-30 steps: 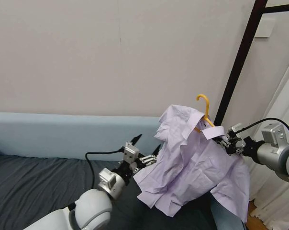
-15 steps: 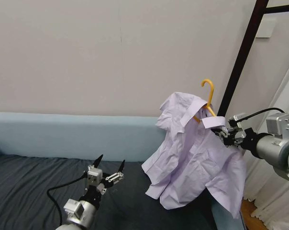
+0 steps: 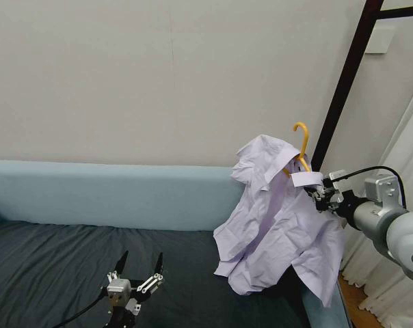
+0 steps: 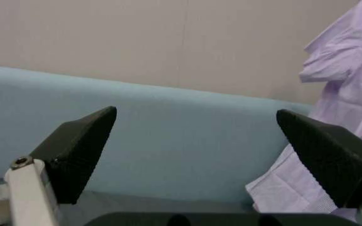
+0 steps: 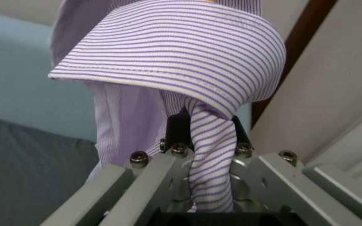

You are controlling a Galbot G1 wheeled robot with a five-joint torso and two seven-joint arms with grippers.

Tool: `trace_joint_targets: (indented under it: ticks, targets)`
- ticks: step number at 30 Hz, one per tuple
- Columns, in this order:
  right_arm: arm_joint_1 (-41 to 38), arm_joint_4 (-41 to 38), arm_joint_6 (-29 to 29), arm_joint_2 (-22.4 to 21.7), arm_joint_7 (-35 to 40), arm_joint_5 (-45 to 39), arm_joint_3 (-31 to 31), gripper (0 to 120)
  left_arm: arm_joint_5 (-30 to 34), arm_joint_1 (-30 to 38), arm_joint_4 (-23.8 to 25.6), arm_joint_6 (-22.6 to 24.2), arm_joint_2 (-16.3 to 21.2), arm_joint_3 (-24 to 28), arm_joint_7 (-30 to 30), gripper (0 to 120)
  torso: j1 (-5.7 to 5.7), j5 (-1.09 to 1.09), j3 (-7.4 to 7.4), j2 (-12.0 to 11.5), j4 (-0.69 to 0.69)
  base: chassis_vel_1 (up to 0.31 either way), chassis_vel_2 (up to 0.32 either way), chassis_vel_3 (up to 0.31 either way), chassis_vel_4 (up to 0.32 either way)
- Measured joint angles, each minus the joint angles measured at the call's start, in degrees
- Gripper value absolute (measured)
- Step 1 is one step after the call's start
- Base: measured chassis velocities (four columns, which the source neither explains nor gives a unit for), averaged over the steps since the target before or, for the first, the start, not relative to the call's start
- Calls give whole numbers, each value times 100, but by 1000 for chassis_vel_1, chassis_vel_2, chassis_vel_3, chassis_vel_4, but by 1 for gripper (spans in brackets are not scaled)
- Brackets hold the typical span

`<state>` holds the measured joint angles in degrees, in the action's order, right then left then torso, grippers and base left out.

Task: Pick up the clothes from the sofa and hang them on the clothes hanger.

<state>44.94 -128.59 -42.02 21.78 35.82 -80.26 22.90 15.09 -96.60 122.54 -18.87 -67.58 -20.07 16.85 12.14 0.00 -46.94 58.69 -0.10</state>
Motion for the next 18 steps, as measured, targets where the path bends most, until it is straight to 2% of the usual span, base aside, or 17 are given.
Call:
trace_joint_targets:
  ticks: [4,11,13,18]
  targets:
    - [-72,-4,-16,-249,285,-179,377,2,-170,-130,-80,-116,-213,75,-30,100,0,-1,0,0,0,0,0,0,0]
    - [-55,256,-16,-355,427,-255,676,2,-382,-393,-182,-279,-379,135,-108,100,0,0,0,0,0,0,0,0,0]
    - [-55,427,-16,-350,366,83,724,2,-554,-632,-167,-314,-490,94,-90,100,0,1,0,0,3,0,0,0,0]
    - [-135,637,-16,-394,404,498,793,2,-738,-781,-18,-352,-706,132,-72,100,1,1,0,0,1,0,0,0,0]
